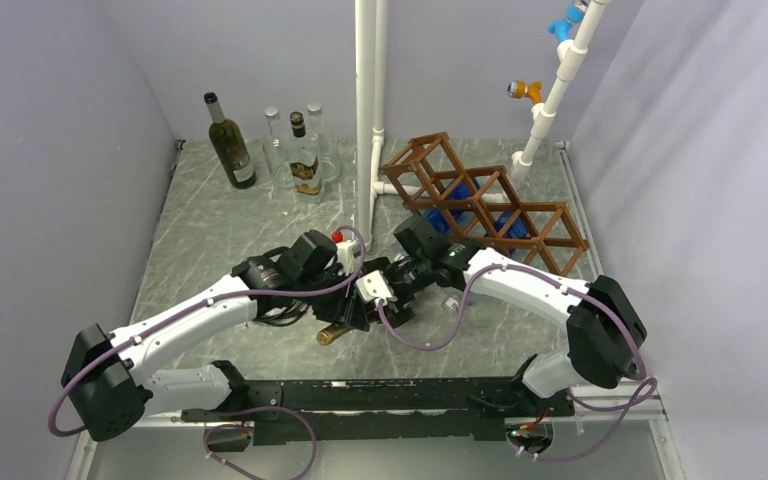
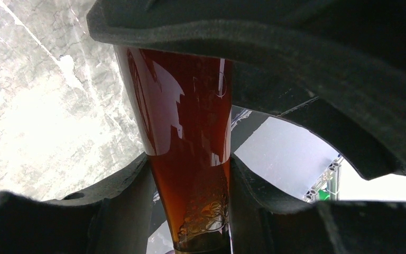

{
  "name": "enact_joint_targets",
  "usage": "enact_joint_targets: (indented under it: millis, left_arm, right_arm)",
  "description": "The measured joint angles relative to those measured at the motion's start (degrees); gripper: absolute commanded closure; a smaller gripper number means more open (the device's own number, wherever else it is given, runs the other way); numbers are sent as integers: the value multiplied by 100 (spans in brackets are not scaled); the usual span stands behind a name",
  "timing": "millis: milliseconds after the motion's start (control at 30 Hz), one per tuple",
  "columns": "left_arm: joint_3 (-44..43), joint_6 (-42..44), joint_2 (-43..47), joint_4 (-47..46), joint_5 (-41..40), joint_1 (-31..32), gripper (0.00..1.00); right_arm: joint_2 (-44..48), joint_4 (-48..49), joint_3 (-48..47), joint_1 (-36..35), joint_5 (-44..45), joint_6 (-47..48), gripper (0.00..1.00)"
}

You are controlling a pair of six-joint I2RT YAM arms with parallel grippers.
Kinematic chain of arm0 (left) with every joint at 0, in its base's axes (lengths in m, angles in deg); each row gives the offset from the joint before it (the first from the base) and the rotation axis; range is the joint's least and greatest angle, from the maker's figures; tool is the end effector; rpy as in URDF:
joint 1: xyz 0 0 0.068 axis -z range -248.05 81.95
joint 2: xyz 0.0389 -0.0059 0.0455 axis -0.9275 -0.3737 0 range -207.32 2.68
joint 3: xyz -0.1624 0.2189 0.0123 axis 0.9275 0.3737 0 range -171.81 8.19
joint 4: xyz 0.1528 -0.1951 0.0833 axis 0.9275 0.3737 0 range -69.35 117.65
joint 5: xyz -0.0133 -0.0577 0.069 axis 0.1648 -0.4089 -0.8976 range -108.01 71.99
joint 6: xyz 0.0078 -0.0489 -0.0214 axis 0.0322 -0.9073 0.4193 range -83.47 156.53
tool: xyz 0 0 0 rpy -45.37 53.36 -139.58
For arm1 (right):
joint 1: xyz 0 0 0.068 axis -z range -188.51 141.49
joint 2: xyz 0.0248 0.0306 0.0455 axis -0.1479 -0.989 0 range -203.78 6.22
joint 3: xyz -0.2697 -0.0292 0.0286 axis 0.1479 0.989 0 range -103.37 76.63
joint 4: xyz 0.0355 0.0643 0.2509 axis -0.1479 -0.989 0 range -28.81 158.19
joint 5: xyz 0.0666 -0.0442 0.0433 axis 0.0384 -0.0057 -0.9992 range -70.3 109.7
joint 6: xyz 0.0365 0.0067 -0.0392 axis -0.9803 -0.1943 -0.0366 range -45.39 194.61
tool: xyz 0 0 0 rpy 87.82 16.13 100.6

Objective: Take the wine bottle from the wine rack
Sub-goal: Pick up the wine bottle from the wine rack.

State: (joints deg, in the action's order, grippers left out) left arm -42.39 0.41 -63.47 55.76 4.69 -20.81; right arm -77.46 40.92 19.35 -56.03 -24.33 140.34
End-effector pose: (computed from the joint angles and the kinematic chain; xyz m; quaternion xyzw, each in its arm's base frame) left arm 0.1481 -0.1805 0.2644 0.1554 0.9125 -0.3577 0.1231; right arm 0.1815 0.2352 0.2404 -0.7999 0.3869 0.3060 0.3418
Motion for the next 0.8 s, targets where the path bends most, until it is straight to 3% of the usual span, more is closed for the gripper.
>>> enact_joint_targets:
  millis: [267, 367, 667, 800]
  left_arm:
    - [11, -212, 2, -107, 83, -13, 100]
    - [48, -260, 13, -157, 138, -13, 100]
    - [195, -365, 114, -302, 197, -13, 99]
    - [280, -409, 208, -352, 203, -13, 79]
  right_arm:
    - [-79, 251, 297, -116, 24, -129, 7]
    - [-109, 334, 352, -170, -9, -133, 11]
    - [-140, 603, 369, -160, -109, -363, 51]
    - [-153, 601, 369, -129, -181, -365, 72]
